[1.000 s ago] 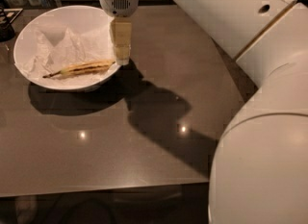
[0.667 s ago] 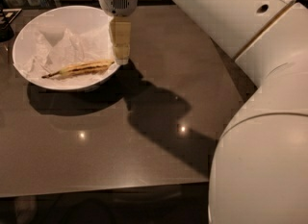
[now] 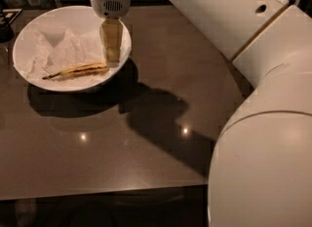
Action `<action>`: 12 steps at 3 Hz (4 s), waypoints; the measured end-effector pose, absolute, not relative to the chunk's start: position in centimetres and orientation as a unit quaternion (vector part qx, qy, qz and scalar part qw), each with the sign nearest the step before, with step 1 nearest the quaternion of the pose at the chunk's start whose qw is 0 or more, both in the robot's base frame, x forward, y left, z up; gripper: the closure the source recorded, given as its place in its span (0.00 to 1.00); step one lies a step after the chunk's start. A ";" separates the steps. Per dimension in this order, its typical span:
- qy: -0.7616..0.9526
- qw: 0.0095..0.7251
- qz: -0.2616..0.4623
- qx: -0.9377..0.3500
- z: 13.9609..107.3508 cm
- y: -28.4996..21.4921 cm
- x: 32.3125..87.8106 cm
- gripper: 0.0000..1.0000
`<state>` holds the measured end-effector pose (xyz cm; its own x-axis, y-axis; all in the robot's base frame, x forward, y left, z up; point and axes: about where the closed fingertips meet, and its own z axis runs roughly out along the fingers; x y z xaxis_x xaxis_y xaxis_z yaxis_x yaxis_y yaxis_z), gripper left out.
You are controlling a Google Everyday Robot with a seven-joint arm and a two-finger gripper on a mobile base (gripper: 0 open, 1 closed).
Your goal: Pick banana from white bowl
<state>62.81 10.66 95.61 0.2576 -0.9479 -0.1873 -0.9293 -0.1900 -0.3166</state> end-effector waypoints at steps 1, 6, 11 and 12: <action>0.602 0.186 -0.010 -0.777 95.0 11.9 62.6 0.07; 0.558 0.122 0.047 -0.819 89.3 18.6 65.8 0.55; 0.563 0.083 0.067 -0.819 84.7 19.6 66.4 0.53; 0.568 0.077 0.070 -0.816 83.9 19.3 66.5 0.53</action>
Offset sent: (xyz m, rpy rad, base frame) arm 0.0080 0.0352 -0.0100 -0.0098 0.0636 0.0907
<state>66.51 19.32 83.92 0.3451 -0.9164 -0.2025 -0.9382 -0.3431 -0.0461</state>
